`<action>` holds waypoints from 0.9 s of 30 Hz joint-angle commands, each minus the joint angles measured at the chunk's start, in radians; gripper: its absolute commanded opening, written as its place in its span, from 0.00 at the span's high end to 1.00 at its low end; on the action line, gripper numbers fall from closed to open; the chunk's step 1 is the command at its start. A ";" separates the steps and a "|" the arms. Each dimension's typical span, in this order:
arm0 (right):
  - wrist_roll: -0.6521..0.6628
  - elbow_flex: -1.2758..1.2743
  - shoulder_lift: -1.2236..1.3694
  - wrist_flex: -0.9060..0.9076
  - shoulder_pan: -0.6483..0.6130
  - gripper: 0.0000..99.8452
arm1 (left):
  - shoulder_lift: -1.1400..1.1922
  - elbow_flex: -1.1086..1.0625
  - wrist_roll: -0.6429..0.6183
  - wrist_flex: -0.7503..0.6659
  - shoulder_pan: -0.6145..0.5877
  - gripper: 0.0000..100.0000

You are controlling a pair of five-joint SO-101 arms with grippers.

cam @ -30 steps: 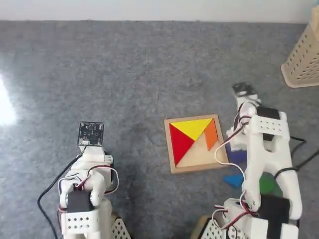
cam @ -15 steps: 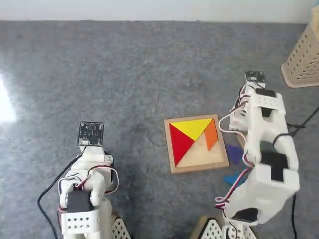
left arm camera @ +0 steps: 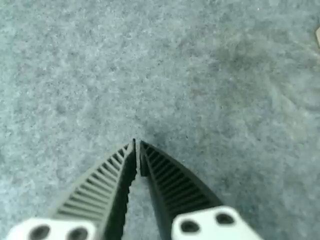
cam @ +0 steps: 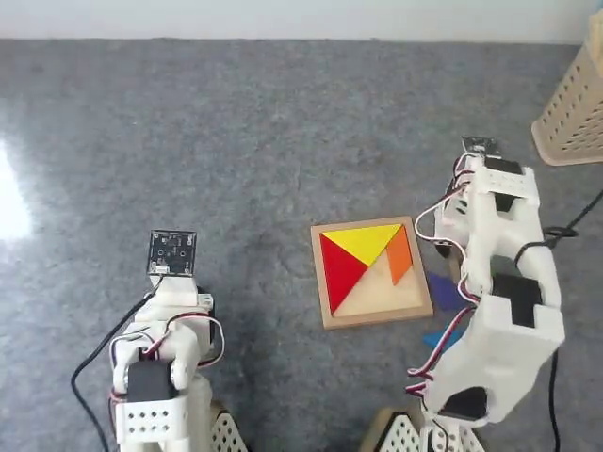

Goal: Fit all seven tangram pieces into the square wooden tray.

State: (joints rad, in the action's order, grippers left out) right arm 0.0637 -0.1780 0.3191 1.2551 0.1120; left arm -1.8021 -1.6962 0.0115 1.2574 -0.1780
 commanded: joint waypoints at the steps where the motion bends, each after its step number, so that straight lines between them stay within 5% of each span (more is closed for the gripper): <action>1: 0.009 -0.006 -0.102 0.024 -0.050 0.81 | -0.017 0.012 -0.006 0.005 0.000 0.99; 8: 0.060 -0.083 -0.110 -0.004 -0.096 0.95 | -0.017 0.012 -0.006 0.005 0.000 0.99; 15: 0.069 -0.092 -0.110 0.007 -0.077 0.87 | -0.017 0.012 -0.006 0.005 0.000 0.99; 27: 0.284 -0.121 -0.117 0.031 -0.131 0.81 | -0.017 0.012 -0.006 0.005 0.000 0.99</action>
State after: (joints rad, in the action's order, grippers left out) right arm 0.3214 -0.2946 0.2624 1.2812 -0.0138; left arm -1.8021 -1.6962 0.0115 1.2574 -0.1780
